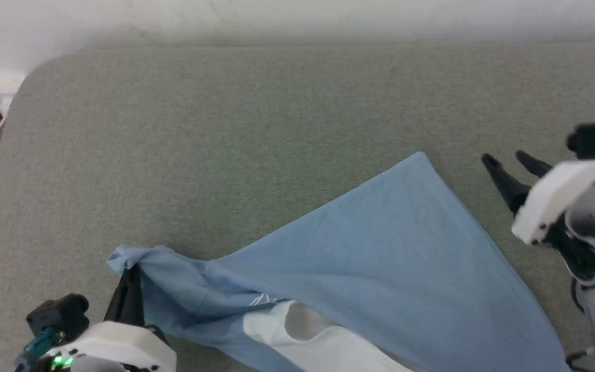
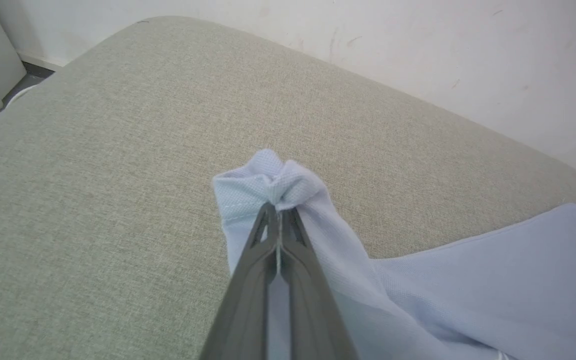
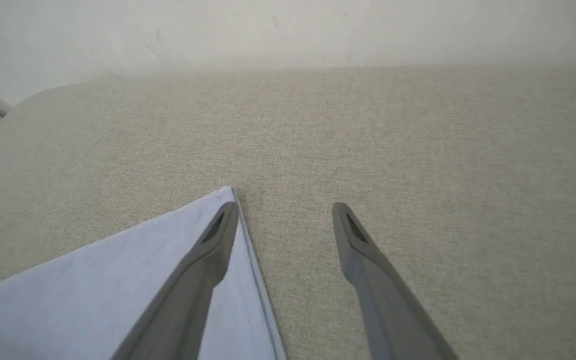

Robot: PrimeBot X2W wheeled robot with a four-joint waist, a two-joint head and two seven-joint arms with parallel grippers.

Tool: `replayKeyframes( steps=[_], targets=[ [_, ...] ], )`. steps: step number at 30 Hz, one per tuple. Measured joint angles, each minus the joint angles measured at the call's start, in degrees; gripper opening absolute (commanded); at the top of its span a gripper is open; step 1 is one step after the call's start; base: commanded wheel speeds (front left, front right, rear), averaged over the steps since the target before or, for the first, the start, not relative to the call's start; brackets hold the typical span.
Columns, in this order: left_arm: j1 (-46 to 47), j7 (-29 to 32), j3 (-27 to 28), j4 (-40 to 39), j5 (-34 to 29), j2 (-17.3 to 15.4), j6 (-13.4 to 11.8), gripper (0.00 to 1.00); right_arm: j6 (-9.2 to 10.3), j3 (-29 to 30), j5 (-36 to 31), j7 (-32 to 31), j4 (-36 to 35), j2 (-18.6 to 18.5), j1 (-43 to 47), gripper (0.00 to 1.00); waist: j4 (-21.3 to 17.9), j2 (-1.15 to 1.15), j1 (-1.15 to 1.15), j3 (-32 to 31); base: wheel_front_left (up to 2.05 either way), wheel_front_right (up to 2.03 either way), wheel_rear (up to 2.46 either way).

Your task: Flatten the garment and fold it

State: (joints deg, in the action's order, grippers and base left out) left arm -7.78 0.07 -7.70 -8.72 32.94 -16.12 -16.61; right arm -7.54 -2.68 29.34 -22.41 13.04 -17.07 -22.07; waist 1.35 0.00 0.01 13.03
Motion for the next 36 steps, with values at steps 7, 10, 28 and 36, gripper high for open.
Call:
replayKeyframes(
  steps=[7, 10, 28, 36],
  targets=[
    [2.54, -0.67, -2.18, 0.40, -0.43, 1.26, 1.00, 0.00, 0.00, -8.98, 6.59, -12.12, 16.23, 0.58, -13.88, 1.00, 3.13, 0.00, 0.00, 2.38, 0.00, 0.00, 0.00],
    [3.24, -0.77, -2.60, 0.93, -0.43, 1.55, 1.37, 0.00, 0.00, -11.46, 7.50, -15.75, 22.25, 1.51, -17.92, 1.00, 4.10, 0.00, 0.00, 3.41, 0.00, 0.00, 0.00],
    [4.15, -1.29, -3.28, 3.08, -0.32, 1.91, 1.53, 0.00, 0.00, -20.65, 13.16, -25.59, 33.34, 2.15, -25.31, 0.00, 4.62, 0.00, -0.01, 3.35, 0.00, 0.00, 0.00],
    [11.39, -0.81, -1.14, 2.92, -0.76, -3.07, 3.91, 0.00, 0.00, -23.02, 11.74, -5.23, 26.33, -3.23, -24.69, 0.00, 2.94, 0.00, -0.01, 0.31, 0.00, 0.00, 0.00]
  ],
)
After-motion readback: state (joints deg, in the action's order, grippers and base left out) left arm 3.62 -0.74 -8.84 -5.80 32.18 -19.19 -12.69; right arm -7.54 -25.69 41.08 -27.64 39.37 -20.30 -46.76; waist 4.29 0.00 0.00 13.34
